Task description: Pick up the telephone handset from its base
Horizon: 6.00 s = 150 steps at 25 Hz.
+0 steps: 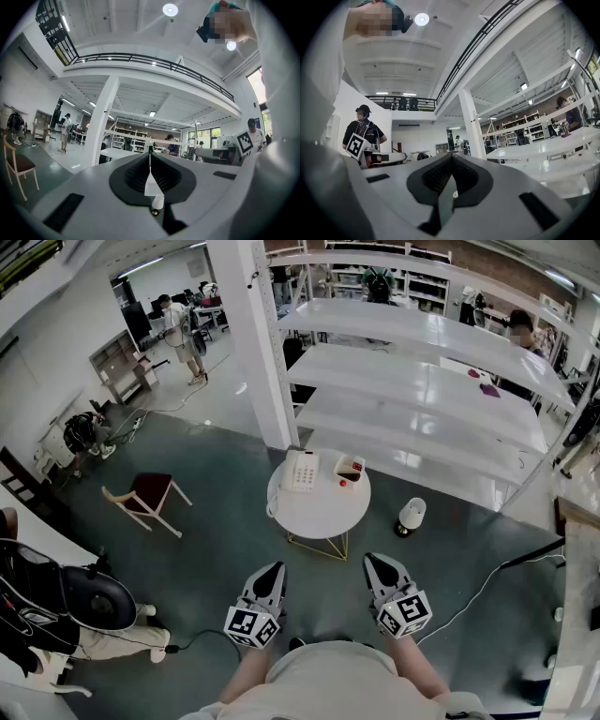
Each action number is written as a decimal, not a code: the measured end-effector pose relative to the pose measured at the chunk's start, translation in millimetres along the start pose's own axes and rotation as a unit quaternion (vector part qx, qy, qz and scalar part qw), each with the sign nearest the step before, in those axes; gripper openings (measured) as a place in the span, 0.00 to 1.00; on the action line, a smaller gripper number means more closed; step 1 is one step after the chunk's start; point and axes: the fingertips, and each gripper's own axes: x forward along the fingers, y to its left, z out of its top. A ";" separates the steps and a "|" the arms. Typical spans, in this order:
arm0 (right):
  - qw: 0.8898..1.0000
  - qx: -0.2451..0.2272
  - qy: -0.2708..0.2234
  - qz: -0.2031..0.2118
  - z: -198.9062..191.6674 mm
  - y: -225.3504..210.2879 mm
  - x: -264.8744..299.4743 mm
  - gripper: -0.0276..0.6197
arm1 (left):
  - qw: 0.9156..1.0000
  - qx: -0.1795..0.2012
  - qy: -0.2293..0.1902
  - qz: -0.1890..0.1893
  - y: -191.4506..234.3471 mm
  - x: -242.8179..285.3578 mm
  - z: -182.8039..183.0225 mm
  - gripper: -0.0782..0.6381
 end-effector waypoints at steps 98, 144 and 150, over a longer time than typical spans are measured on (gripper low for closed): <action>0.989 -0.001 0.024 -0.144 21.1 -309.4 247.6 0.05 | 1.000 0.007 0.029 -0.010 228.1 405.2 17.9 0.14; 0.986 0.005 0.072 -0.149 -9.7 -330.0 276.0 0.05 | 0.944 0.003 0.320 0.077 307.8 385.7 -240.6 0.14; 0.986 0.009 0.076 -0.151 -16.1 -331.4 280.6 0.05 | 0.934 0.021 0.348 0.081 324.8 393.4 -258.1 0.14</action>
